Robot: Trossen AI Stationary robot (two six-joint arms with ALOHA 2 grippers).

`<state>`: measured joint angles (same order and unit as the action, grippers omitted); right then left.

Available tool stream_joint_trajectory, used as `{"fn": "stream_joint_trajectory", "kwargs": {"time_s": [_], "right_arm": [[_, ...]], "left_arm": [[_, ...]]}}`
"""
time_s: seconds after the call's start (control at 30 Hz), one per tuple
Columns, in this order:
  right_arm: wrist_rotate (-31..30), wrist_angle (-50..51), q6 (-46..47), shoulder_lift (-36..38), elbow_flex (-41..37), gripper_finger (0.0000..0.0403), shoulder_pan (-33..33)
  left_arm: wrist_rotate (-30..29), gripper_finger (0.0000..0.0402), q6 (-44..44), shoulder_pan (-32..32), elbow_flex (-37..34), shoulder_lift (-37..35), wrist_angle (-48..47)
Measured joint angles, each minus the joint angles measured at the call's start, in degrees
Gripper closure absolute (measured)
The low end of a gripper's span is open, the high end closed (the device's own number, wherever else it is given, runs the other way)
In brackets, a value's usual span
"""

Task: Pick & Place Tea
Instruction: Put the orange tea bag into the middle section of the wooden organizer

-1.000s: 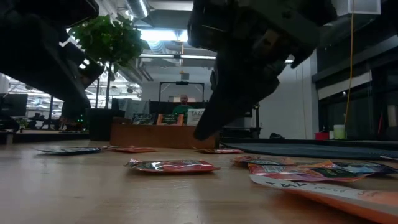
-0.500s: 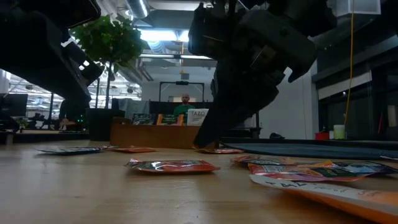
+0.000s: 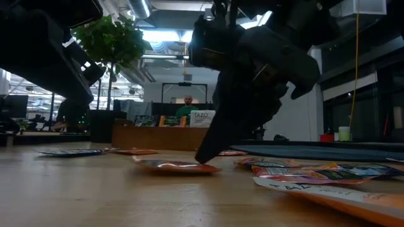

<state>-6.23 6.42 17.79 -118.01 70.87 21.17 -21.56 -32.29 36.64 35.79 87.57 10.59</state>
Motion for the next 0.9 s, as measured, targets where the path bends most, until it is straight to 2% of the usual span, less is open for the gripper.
{"fn": "stream_joint_trajectory", "kwargs": {"time_s": [0.3,0.53,0.73,0.9], "right_arm": [[-0.4,-1.5,4.1,-1.3,0.1,0.0399,0.0],[-2.3,-1.6,9.9,-1.5,0.2,0.0399,0.1],[-2.9,-1.3,16.6,-1.6,0.1,0.0399,0.1],[-5.0,-1.2,18.3,-1.6,0.1,0.0399,0.5]], "left_arm": [[-1.4,0.0383,-3.5,-0.5,0.0,0.0,0.3],[-2.2,0.0366,-7.9,-1.3,0.0,0.0,0.0],[-2.8,0.0341,-15.4,-2.5,0.0,0.0,-0.1],[-0.7,0.0311,-23.1,-4.0,0.0,0.0,-1.1]]}}
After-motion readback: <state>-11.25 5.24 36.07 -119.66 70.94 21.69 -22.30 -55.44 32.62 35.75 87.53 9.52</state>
